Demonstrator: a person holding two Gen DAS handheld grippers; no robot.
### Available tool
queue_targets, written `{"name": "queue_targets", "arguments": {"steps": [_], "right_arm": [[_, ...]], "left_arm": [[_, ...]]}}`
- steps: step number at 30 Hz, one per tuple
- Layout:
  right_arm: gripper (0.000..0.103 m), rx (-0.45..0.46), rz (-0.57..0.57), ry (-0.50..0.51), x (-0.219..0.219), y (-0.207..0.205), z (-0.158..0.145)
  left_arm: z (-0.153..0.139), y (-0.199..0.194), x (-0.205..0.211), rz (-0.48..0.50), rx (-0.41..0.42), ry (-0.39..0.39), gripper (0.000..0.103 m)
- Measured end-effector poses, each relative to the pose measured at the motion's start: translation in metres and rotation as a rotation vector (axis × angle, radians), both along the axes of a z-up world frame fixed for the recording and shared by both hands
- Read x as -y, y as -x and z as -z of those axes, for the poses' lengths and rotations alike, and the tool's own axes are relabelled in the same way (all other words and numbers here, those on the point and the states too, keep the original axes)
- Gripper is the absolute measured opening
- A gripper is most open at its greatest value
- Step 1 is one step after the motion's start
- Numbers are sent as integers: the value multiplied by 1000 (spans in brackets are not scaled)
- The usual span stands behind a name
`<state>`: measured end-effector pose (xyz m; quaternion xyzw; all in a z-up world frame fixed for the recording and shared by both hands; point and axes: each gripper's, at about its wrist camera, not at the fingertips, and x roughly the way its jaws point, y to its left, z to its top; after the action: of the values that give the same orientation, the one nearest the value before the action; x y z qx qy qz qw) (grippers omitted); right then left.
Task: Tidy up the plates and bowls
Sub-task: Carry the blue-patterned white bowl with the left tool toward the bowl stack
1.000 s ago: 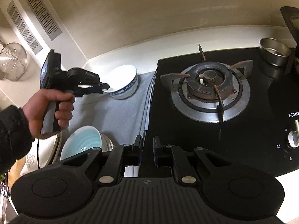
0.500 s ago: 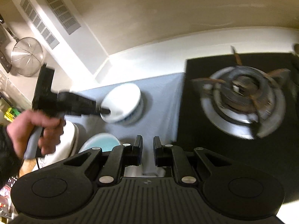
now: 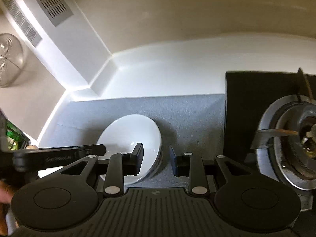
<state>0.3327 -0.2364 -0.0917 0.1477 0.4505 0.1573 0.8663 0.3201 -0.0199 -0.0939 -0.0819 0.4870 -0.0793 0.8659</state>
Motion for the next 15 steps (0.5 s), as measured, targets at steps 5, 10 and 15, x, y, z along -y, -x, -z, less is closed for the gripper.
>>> {"name": "queue_targets", "arguments": {"steps": [5, 10, 15], "right_arm": [[30, -36, -38, -5, -13, -11, 8], [17, -49, -24, 22, -17, -13, 11], [16, -75, -19, 29, -15, -14, 16]], "left_arm": [[2, -1, -2, 16, 6, 11, 10], [4, 0, 1, 22, 13, 6, 7], [4, 0, 1, 21, 19, 7, 7]]}}
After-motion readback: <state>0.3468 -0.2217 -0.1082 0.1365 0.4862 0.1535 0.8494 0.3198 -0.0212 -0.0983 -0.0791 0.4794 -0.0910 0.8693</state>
